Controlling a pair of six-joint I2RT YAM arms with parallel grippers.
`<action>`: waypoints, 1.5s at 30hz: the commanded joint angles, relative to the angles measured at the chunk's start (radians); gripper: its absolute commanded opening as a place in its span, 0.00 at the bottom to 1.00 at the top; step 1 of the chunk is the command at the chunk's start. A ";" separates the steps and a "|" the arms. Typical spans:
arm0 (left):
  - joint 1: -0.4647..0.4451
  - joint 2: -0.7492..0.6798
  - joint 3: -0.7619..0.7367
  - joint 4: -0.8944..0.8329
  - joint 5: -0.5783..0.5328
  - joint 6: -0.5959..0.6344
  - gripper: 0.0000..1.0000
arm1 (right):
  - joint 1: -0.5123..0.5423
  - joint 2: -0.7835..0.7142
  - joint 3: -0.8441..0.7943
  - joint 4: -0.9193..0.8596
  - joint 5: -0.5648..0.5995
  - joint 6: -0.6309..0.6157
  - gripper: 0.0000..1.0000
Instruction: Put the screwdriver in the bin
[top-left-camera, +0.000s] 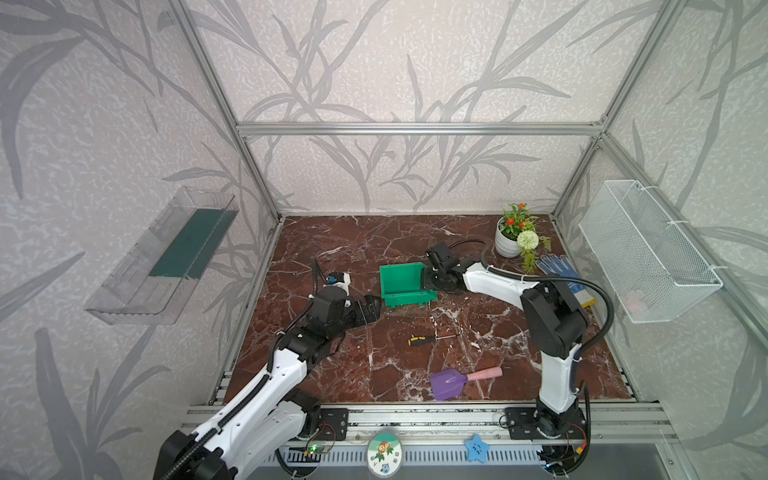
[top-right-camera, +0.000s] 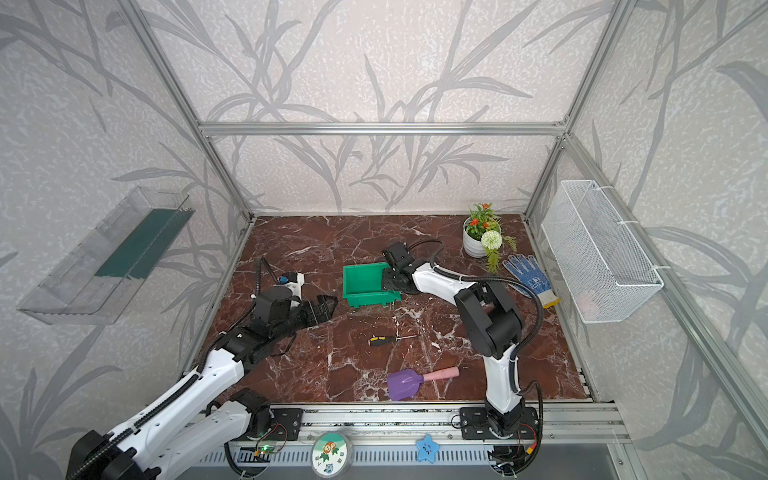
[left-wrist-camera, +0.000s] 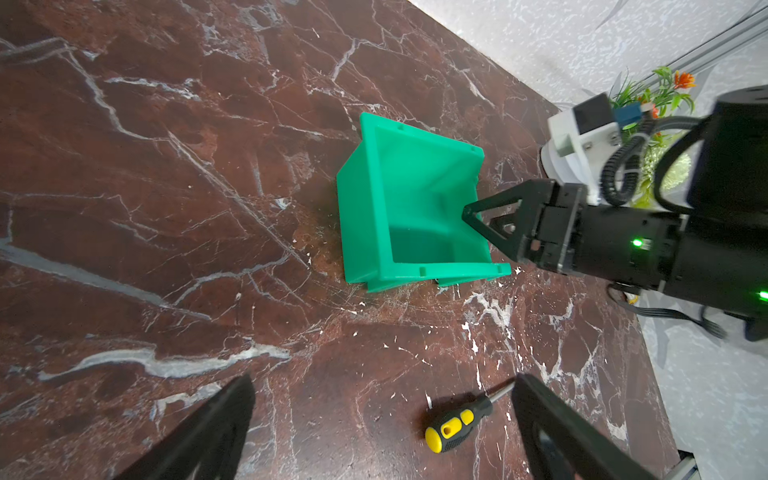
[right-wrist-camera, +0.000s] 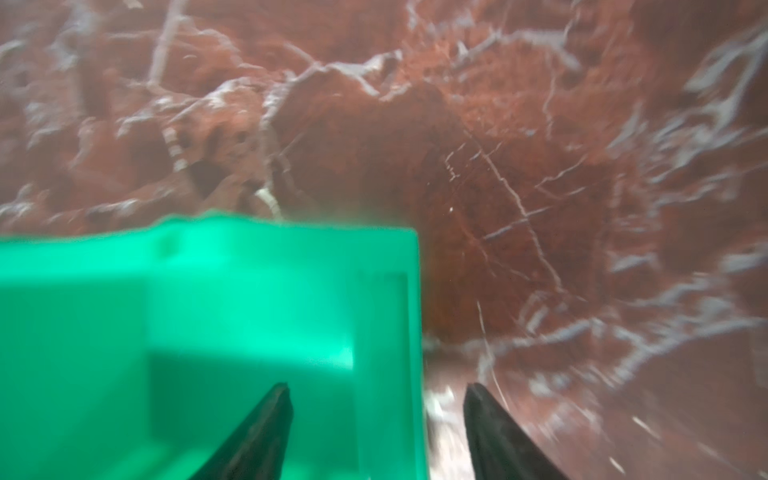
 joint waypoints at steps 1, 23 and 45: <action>-0.018 -0.009 0.014 0.004 -0.015 -0.009 0.99 | 0.003 -0.166 -0.085 0.038 -0.094 -0.179 0.78; -0.056 -0.108 -0.186 0.192 0.065 -0.190 0.99 | 0.222 -0.322 -0.374 -0.067 -0.220 -0.517 0.85; 0.030 -0.118 -0.268 0.250 0.169 -0.265 0.99 | 0.282 -0.107 -0.295 -0.155 -0.155 -0.532 0.49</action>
